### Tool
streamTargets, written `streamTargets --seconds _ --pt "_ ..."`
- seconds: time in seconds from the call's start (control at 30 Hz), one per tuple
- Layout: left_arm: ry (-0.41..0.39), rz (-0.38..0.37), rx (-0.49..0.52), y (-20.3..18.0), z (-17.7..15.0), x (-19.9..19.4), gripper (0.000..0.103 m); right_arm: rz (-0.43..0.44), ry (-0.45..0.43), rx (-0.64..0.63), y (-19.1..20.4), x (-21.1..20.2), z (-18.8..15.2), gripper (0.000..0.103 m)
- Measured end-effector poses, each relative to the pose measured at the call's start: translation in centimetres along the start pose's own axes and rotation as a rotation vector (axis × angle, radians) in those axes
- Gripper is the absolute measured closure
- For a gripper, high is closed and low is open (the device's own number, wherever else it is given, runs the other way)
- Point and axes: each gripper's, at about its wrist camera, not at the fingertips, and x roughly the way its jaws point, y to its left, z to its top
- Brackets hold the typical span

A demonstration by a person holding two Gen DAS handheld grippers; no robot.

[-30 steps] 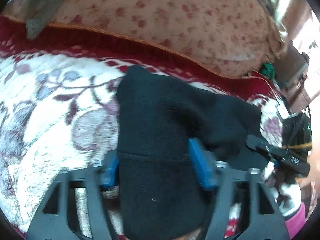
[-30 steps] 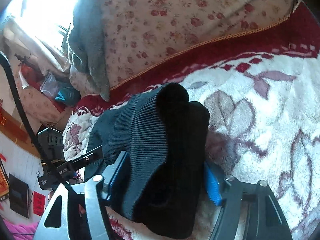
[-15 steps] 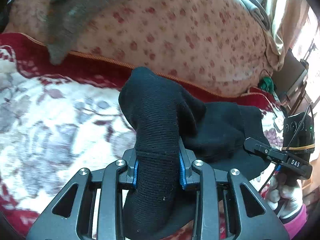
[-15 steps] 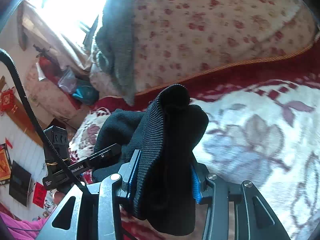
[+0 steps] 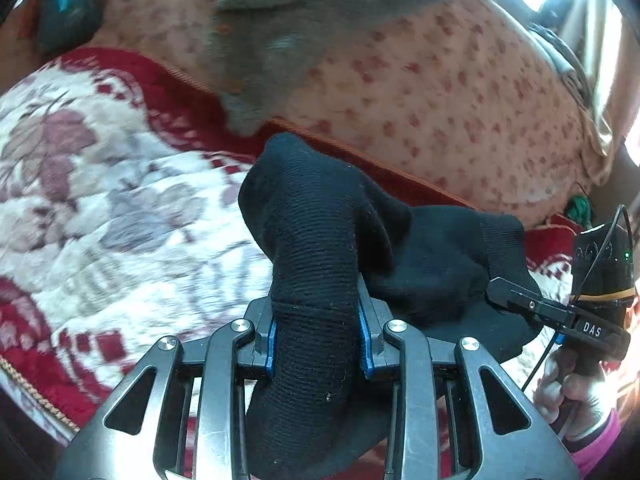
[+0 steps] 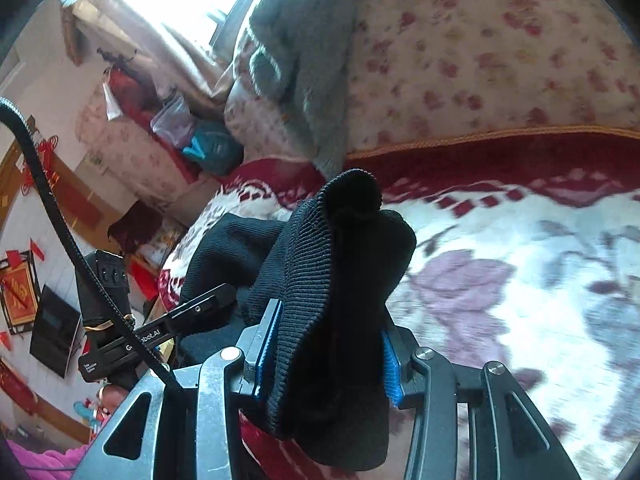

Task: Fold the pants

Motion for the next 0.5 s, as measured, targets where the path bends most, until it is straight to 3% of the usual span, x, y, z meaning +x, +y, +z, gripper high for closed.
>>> streamTargets --seconds 0.2,0.33,0.5 --pt "0.018 0.042 -0.062 3.9 -1.1 0.8 0.074 -0.001 0.070 -0.008 1.2 4.9 -0.3 0.061" --pt "0.043 0.016 -0.105 5.7 -2.1 1.9 0.072 -0.055 0.113 -0.016 0.7 7.1 -1.2 0.059" --pt "0.045 0.037 -0.139 6.4 -2.5 1.9 0.041 -0.093 0.151 0.028 -0.9 7.7 -1.5 0.045"
